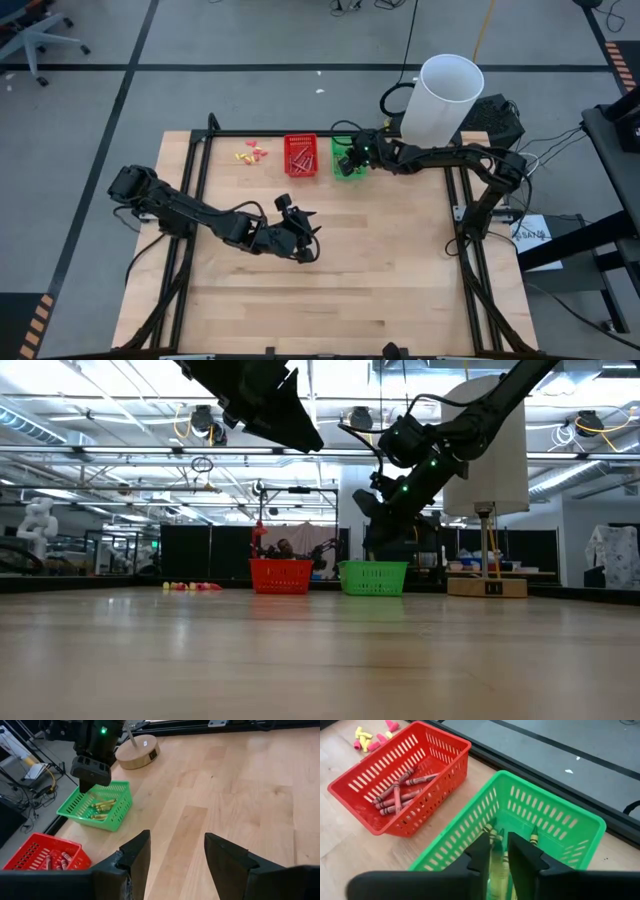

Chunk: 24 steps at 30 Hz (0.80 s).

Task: Sort crayons
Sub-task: Put the green crayon into the green bin, then return to Home Position

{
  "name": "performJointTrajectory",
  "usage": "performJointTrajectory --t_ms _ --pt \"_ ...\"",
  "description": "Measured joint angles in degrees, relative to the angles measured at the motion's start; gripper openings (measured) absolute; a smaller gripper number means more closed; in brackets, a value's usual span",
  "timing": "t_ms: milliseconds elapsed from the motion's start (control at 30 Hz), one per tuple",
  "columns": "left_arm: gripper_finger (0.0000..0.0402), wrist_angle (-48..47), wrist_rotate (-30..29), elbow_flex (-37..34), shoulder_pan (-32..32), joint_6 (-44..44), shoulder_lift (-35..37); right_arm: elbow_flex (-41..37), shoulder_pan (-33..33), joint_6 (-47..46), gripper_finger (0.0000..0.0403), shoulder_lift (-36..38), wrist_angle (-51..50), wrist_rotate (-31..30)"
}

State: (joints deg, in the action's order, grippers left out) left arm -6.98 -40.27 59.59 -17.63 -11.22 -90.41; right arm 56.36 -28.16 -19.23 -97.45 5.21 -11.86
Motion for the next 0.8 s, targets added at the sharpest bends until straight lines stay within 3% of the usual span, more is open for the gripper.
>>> performJointTrajectory --t_ms 367,533,800 --pt "0.0183 -0.13 -0.36 0.0 -0.39 3.62 1.48 0.0 0.83 4.79 0.0127 3.59 0.22 0.0" --pt "0.0183 -0.18 -2.86 0.0 -0.39 4.43 2.58 0.0 6.03 12.49 0.0136 11.34 -0.87 0.13" --pt "0.016 -6.47 -1.61 -0.02 -0.55 2.25 7.83 0.04 16.75 20.85 0.0129 23.44 -13.99 -0.23"
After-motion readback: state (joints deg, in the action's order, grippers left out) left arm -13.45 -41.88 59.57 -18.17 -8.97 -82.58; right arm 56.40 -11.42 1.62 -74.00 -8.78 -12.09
